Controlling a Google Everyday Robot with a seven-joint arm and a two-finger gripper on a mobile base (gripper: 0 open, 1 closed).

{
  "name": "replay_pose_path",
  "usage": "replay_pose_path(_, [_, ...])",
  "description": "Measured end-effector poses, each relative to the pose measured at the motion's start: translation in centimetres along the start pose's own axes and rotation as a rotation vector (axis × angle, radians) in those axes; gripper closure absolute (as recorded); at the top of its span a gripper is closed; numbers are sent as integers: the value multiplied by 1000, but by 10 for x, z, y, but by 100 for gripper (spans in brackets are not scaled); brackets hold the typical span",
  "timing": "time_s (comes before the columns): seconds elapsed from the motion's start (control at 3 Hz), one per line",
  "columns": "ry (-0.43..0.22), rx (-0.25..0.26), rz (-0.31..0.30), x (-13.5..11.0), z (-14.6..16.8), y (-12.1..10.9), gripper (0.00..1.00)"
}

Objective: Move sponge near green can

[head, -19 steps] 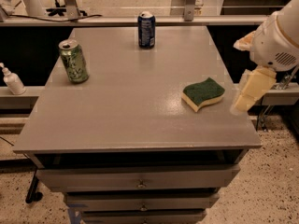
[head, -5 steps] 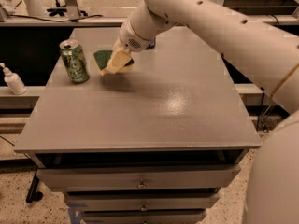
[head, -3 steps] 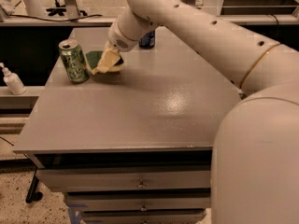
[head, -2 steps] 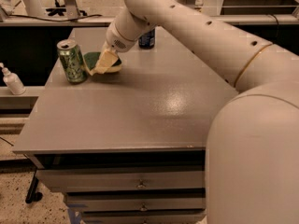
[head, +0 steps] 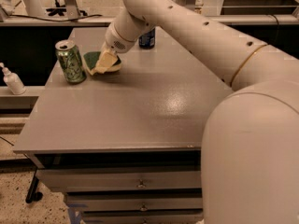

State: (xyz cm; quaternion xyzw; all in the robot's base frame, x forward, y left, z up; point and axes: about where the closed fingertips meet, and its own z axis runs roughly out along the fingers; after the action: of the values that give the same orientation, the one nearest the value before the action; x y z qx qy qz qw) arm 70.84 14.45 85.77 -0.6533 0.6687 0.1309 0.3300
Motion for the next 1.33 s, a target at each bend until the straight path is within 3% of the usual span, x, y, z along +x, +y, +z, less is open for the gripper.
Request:
replay_pose_path(0.33, [3,-5,-9,1,0,0,12])
replay_pose_path(0.67, [3,-12,-12,2,-1,1,0])
replay_pose_path(1.0, [3,-15,-13,3,-2,2,0])
replay_pose_path(1.33, [-43,-36,9,11,-17,1,0])
